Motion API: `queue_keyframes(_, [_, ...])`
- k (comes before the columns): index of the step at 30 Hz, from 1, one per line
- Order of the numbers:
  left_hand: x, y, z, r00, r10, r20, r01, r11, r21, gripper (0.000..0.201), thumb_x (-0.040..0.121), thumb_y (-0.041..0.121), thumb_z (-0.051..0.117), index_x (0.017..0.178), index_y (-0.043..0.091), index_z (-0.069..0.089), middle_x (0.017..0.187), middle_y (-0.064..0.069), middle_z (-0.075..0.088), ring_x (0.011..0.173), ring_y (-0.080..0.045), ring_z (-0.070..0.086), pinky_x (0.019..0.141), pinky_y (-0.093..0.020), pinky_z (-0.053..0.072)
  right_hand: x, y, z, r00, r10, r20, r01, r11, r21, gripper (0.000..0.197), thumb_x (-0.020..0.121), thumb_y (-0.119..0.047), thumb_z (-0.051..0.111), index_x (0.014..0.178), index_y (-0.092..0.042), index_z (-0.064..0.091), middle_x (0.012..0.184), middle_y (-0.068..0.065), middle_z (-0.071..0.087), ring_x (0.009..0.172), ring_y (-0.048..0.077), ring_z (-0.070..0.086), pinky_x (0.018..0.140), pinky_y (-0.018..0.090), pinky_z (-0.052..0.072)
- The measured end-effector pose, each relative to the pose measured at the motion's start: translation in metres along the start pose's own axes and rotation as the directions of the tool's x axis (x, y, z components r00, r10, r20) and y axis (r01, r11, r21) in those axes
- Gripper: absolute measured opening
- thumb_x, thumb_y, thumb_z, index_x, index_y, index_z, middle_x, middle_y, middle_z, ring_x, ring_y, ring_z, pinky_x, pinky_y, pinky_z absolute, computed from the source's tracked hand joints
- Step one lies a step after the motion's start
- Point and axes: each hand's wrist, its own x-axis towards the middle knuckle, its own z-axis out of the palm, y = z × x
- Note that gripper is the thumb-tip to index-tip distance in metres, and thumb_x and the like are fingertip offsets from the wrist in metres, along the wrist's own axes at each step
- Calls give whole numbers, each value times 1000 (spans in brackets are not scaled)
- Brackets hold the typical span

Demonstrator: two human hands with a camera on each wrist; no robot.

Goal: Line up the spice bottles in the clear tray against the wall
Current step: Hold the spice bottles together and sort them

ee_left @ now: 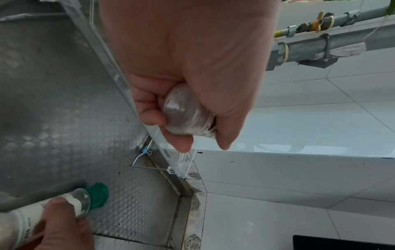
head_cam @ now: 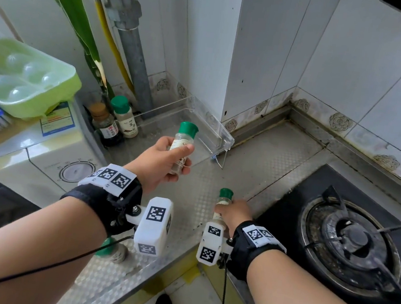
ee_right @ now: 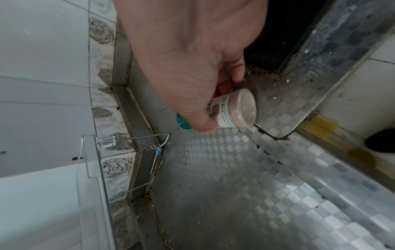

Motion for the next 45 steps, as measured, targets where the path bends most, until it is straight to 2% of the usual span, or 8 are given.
queue_keyframes(4, [6, 5, 2, 1000, -5, -14, 5, 999, -44, 25, 88, 38, 58, 109, 25, 51, 90, 1, 63, 77, -12, 67, 60, -27, 48, -12, -17, -13, 997, -75, 5, 71, 962, 264, 25, 82, -14, 65, 103, -1, 67, 76, 8, 67, 61, 22, 64, 54, 26, 53])
queue_keyframes(7, [8, 11, 3, 999, 7, -38, -9, 998, -55, 32, 90, 39, 55, 118, 26, 53, 96, 2, 61, 87, -14, 66, 63, -28, 49, -21, -42, -26, 970, -224, -93, 242, 870, 429, 27, 86, -15, 64, 112, -8, 63, 93, 5, 69, 67, 11, 62, 47, 14, 49])
queue_keyframes(12, [7, 22, -4, 996, 13, -89, -21, 996, -91, 39, 91, 38, 53, 127, 24, 51, 97, 1, 61, 91, -16, 64, 66, -30, 49, -35, -86, -27, 897, -411, -160, 420, 683, 598, 26, 82, -9, 69, 106, -17, 61, 98, 3, 67, 79, 11, 64, 68, 22, 54])
queue_keyframes(16, [5, 27, -13, 987, -4, -162, -15, 994, -112, 40, 90, 39, 54, 126, 23, 52, 98, -1, 61, 88, -15, 64, 66, -31, 50, -39, -107, -13, 870, -485, -84, 440, 688, 577, 28, 80, -9, 73, 105, -16, 62, 94, 0, 69, 84, 18, 66, 74, 37, 57])
queue_keyframes(21, [1, 32, -28, 952, -17, -304, -9, 996, -84, 40, 84, 45, 56, 119, 27, 54, 107, -7, 62, 88, -21, 61, 67, -31, 52, -40, -126, 7, 840, -542, -11, 462, 704, 540, 42, 80, -3, 72, 116, -17, 56, 95, -3, 69, 87, 16, 66, 70, 31, 55])
queue_keyframes(29, [-6, 51, -60, 892, -3, -452, -44, 995, -93, 42, 84, 27, 62, 123, 17, 49, 106, -9, 64, 80, -23, 63, 52, -26, 52, -38, -160, 48, 772, -624, 123, 598, 778, 192, 46, 78, -9, 73, 118, -23, 56, 104, -7, 65, 102, 17, 63, 97, 44, 53])
queue_keyframes(33, [-4, 53, -66, 880, 2, -474, -62, 992, -111, 56, 80, 21, 65, 132, 21, 46, 117, -13, 64, 104, -34, 64, 90, -53, 54, -39, -175, 75, 737, -655, 165, 650, 754, 93, 51, 77, -10, 74, 124, -15, 55, 116, 2, 66, 106, 20, 63, 100, 41, 49])
queue_keyframes(45, [1, 78, -85, 850, 97, -518, -99, 995, 24, 39, 85, 11, 60, 119, 24, 48, 100, -1, 62, 93, -20, 60, 91, -44, 53, -33, -195, 126, 676, -693, 252, 708, 705, 37, 35, 76, -12, 71, 104, -26, 54, 101, -3, 65, 98, 19, 64, 91, 37, 52])
